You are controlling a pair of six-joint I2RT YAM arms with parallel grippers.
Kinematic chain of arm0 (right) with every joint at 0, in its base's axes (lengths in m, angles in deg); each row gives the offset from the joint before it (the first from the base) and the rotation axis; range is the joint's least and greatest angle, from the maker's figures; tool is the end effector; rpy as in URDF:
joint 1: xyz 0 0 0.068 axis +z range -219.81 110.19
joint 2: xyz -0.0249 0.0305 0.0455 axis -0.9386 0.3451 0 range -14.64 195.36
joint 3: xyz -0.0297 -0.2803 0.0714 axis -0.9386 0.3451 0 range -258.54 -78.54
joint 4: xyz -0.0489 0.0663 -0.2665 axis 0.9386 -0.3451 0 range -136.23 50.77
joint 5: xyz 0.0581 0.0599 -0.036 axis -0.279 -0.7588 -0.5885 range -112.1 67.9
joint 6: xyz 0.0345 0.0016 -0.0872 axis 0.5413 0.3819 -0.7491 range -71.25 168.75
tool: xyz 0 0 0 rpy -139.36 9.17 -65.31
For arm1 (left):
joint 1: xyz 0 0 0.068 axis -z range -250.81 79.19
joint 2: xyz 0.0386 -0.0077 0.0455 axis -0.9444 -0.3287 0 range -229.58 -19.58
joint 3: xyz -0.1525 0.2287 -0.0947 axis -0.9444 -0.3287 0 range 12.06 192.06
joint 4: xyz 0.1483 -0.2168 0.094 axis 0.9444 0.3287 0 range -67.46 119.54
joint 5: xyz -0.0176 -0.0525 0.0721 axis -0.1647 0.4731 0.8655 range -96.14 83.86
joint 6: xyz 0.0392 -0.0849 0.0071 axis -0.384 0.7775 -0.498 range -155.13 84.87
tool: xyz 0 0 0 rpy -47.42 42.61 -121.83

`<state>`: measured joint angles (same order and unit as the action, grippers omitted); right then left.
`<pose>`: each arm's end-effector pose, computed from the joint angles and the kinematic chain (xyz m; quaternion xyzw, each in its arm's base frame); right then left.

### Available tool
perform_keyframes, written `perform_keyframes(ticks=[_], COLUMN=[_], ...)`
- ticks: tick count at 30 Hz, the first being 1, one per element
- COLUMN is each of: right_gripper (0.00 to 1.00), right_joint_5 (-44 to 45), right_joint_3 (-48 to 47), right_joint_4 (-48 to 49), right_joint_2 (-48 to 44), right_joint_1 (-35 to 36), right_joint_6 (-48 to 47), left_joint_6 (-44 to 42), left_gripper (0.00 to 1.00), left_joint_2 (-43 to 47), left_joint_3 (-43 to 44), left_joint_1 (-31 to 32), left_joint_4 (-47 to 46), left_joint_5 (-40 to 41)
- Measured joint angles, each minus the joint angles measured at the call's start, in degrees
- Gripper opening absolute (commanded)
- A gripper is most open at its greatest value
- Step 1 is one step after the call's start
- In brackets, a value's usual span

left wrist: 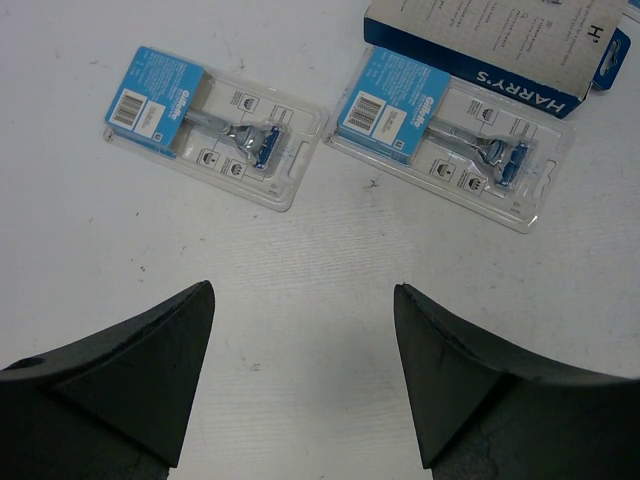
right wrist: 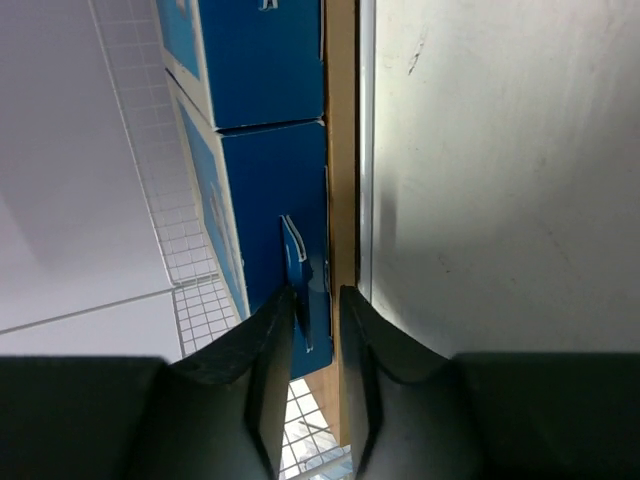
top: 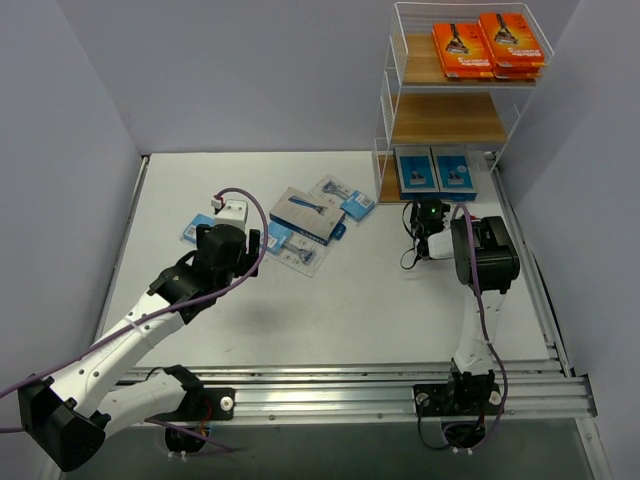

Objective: Place and organize the shaving razors onto the shelf
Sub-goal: Place the shaving razor onto shelf

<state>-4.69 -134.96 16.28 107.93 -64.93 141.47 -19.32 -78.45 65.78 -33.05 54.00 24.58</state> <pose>0.4861 0.0161 0.1062 0.5973 0.4809 0.3982 0.5034 0.2317 -0.1248 0.3039 0.0471 0.8684 0.0161 0.4934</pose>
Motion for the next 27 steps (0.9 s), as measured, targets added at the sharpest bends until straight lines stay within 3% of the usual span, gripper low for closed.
perform_keyframes(ticks=[4,13,27], right_gripper=[0.31,0.38,0.4], right_joint_5=[-0.6,-1.2,-3.0], right_joint_3=[0.0,0.0,1.8], right_joint_4=[-0.1,-0.6,-1.1], right_joint_2=[0.1,0.1,-4.3], right_joint_1=[0.0,-0.4,-1.1], right_joint_6=[-0.3,-2.2,-3.0], left_joint_6=[0.0,0.0,-0.1], left_gripper=[0.81,0.81,0.81], left_joint_2=[0.0,0.0,0.0], left_joint_3=[0.0,0.0,0.0], left_joint_1=[0.0,0.0,0.0], left_joint_4=[0.0,0.0,0.0], left_joint_5=[0.0,0.0,0.0])
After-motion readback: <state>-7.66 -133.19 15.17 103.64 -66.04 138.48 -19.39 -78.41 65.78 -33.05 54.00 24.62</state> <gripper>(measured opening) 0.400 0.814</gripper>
